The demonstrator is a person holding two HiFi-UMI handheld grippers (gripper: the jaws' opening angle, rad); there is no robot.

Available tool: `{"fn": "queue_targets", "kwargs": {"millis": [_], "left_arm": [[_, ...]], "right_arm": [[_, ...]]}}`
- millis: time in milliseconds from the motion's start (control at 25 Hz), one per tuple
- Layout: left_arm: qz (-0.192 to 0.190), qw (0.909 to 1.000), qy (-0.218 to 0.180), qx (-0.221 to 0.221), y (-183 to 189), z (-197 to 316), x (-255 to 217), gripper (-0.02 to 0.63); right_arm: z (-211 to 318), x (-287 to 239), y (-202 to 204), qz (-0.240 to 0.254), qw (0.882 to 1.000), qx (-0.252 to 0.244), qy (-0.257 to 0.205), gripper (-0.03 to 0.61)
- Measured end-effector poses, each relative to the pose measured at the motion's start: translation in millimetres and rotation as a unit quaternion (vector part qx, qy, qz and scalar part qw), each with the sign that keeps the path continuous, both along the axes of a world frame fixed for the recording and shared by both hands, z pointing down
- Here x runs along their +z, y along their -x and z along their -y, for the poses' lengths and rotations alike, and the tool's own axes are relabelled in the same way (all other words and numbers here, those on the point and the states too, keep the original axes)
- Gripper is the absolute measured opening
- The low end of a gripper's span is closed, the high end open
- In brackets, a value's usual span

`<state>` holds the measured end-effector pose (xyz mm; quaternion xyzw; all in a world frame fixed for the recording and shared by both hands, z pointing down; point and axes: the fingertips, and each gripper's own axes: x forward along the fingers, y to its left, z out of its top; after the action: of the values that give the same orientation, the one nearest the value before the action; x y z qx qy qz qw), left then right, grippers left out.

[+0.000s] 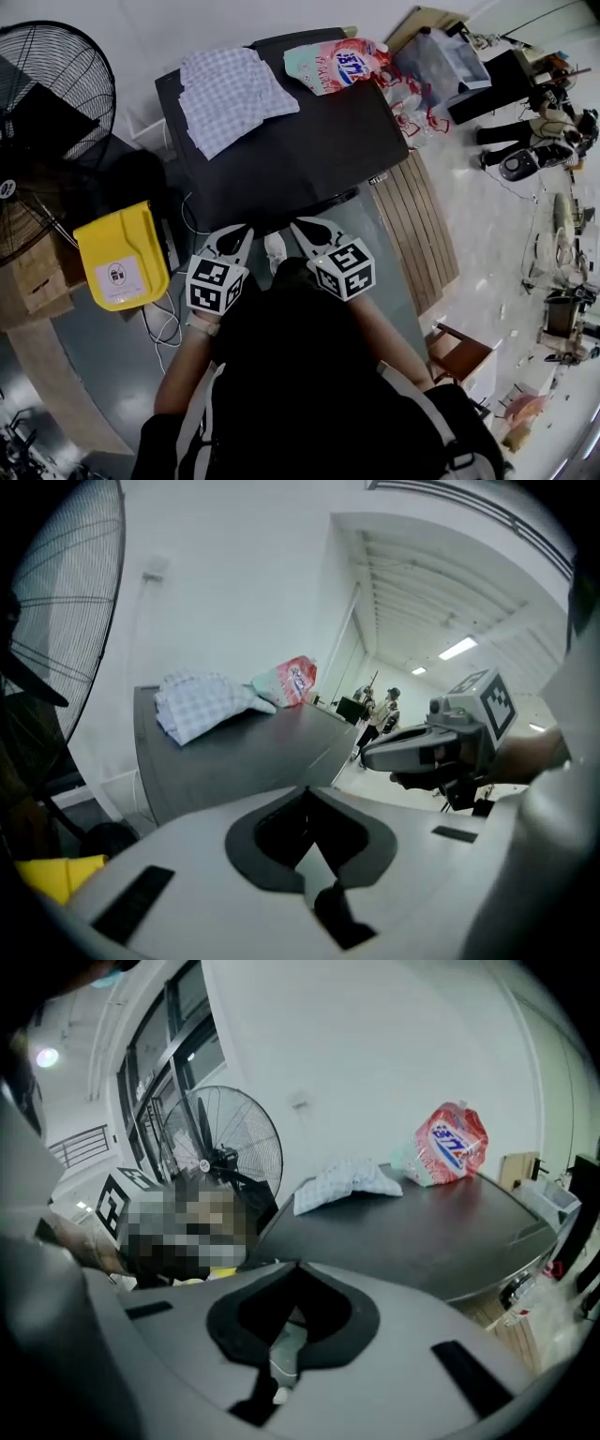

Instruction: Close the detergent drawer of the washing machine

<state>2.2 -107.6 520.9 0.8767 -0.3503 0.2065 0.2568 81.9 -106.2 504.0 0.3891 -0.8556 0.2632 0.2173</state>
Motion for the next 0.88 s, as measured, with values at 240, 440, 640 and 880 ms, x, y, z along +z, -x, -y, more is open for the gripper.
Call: {"fn": "queue_targets", "kwargs": {"millis": [240, 440, 640, 880], "left_arm": [[-0.031, 0.9956, -0.089, 0.000, 0, 14, -69, 0.011], [-0.060, 0.9874, -0.147, 0.004, 1, 16, -124, 0.012], [-0.081, 0.9768, -0.198, 0.012, 1, 12, -167, 0.012], [-0.093, 0.9700, -0.225, 0.003, 11, 8, -198, 0.011]], "right_arm": [[1, -70, -6, 0.026, 0.996, 0.010, -0.085, 0.017], [-1, -129, -13, 0.034, 0.987, 0.013, -0.155, 0.017], [-6, -174, -20, 0.035, 0.977, 0.026, -0.207, 0.017], [-14, -208, -19, 0.032, 0.965, 0.023, -0.259, 0.017]]}}
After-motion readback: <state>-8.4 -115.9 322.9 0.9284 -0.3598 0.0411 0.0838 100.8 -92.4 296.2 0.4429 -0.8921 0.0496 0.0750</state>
